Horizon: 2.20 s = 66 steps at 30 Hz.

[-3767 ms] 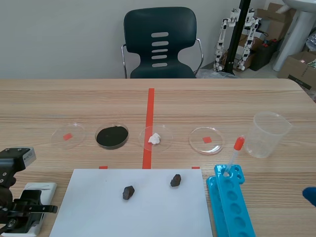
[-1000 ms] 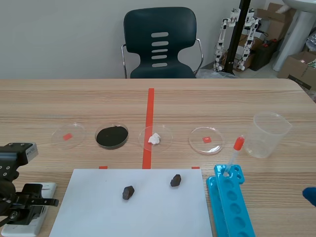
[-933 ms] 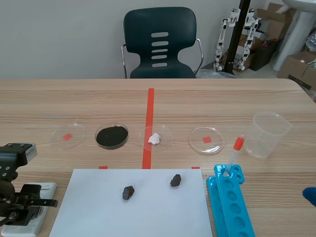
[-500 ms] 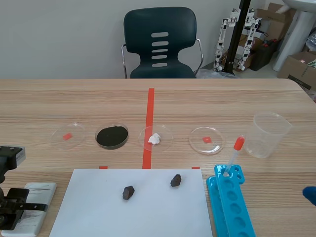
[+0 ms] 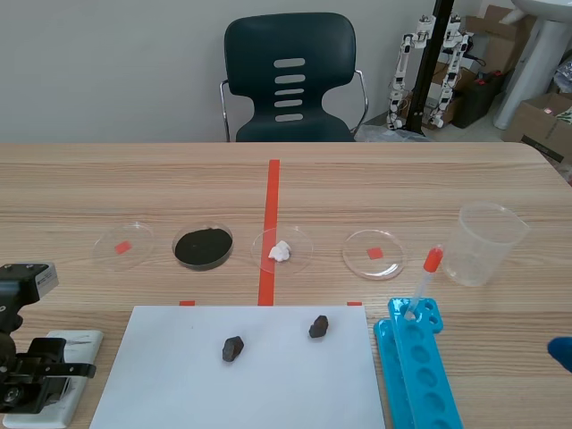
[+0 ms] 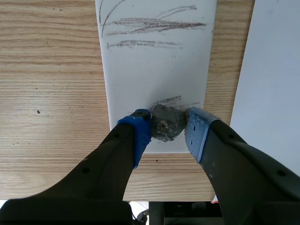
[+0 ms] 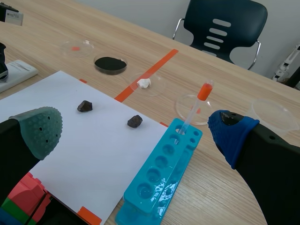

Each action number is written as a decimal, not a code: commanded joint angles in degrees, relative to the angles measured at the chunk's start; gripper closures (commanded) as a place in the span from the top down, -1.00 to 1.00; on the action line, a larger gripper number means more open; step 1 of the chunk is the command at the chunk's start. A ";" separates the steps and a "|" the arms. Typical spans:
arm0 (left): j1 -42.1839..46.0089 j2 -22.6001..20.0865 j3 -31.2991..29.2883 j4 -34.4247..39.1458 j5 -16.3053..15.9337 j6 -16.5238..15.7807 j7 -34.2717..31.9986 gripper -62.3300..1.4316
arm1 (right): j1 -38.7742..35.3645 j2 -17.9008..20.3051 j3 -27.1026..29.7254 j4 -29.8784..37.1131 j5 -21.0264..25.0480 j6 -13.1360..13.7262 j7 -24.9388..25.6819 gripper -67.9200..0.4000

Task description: Rub the mineral on the streak plate below the first streak

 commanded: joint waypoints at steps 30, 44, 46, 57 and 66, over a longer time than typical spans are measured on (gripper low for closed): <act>8.48 0.37 0.39 12.81 12.85 6.78 -16.44 -0.64 | 0.07 -0.02 0.33 1.18 0.44 -0.02 0.85 1.00; 22.25 -1.84 0.39 29.90 12.87 -5.33 -45.53 -0.64 | 0.07 -0.02 0.33 1.18 0.42 -0.02 0.85 1.00; 24.48 -2.47 0.39 31.43 12.90 -7.19 -48.33 -0.64 | 0.07 -0.02 0.33 1.18 0.42 -0.02 0.85 1.00; 35.30 -2.73 0.39 35.50 15.19 -14.36 -58.42 -0.64 | 0.07 -0.02 0.33 1.18 0.44 -0.02 0.85 1.00; 37.94 -2.75 0.39 35.50 20.65 -16.06 -61.68 -0.64 | 0.07 -0.02 0.33 1.18 0.44 -0.02 0.85 1.00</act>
